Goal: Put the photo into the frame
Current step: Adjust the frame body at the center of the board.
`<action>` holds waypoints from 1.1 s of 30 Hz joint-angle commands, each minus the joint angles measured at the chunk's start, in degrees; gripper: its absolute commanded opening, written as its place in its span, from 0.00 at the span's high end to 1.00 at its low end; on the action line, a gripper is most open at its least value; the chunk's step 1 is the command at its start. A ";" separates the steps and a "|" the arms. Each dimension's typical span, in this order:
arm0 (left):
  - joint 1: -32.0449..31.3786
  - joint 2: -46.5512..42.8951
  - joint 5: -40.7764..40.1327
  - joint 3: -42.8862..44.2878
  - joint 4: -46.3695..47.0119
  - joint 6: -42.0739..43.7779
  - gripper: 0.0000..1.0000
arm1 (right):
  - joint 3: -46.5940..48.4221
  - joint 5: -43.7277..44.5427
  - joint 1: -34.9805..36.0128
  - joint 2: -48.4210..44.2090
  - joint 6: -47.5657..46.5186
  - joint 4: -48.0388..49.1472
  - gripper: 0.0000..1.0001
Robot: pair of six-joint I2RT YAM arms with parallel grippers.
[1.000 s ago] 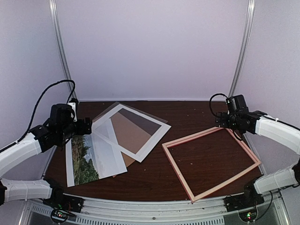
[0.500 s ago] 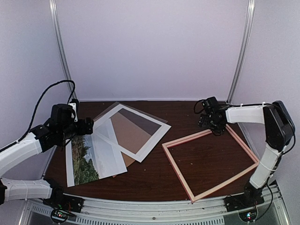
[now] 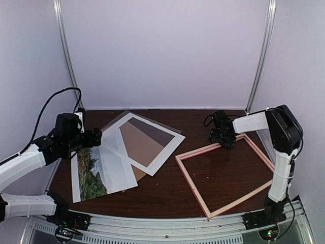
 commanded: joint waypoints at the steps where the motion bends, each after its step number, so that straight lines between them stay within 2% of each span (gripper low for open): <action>1: -0.22 -0.26 0.49 -0.53 2.67 -0.32 0.02 | 1.81 -3.70 0.41 2.46 -0.17 1.21 0.11; 4: -0.22 0.36 0.55 -0.08 2.54 -0.19 0.02 | 3.25 -4.40 0.45 3.77 -2.17 0.51 0.15; 10: -0.22 3.10 -0.87 1.93 -0.51 -0.61 0.02 | 7.09 -2.99 1.28 5.79 -9.04 -4.39 0.30; 19: -0.22 5.23 0.20 2.86 -0.19 -0.62 0.02 | 11.35 -3.16 1.84 8.37 -20.19 -11.74 0.50; 27: -0.22 6.69 0.75 3.45 -0.37 -1.06 0.02 | 16.65 -9.98 2.61 11.33 -26.69 -16.09 0.61; 33: -0.20 7.42 0.95 4.03 -0.61 -0.80 0.03 | 17.21 -11.78 5.07 10.87 -30.64 -17.39 0.67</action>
